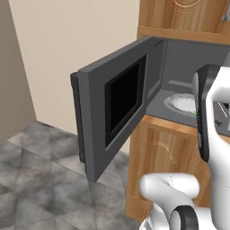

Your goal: Pick the eggplant from the counter and place it in the microwave. Then turn on the microwave.

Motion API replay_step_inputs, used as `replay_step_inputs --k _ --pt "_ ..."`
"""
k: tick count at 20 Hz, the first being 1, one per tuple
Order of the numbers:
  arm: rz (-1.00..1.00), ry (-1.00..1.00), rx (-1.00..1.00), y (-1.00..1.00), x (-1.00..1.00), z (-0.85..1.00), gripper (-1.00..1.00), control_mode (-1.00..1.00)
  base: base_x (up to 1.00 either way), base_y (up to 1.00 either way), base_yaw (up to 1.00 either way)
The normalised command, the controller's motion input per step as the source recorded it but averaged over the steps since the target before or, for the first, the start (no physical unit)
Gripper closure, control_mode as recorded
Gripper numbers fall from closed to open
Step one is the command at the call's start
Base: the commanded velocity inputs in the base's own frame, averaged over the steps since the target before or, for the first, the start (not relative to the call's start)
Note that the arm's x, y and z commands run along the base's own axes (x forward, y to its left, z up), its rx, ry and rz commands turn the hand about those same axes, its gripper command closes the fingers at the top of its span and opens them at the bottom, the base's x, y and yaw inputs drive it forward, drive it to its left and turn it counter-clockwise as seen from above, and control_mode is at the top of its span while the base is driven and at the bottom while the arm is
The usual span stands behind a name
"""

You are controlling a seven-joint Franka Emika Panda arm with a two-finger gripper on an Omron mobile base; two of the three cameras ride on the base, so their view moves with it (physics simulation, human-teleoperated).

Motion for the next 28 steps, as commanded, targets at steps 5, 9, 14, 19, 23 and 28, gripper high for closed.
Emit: replay_step_inputs --k 5,9,14,19,23,28 --pt "0.0 -0.05 0.0 -0.06 0.06 0.0 1.0 -1.0 0.06 -0.07 0.0" --pt "0.0 -0.19 0.0 -0.22 0.18 0.0 1.0 -1.0 0.0 0.0 0.0" --pt "0.0 -0.21 0.0 -0.15 0.21 0.0 1.0 -1.0 0.0 0.0 0.0" --pt "0.0 -0.17 0.0 -0.08 0.24 -0.01 1.0 -1.0 0.0 0.0 0.0" --pt "0.0 -0.05 0.0 -0.13 0.27 0.0 1.0 -1.0 0.0 0.0 0.0" --pt "0.0 -0.03 0.0 -0.12 0.29 -0.03 1.0 -1.0 0.0 0.0 0.0"
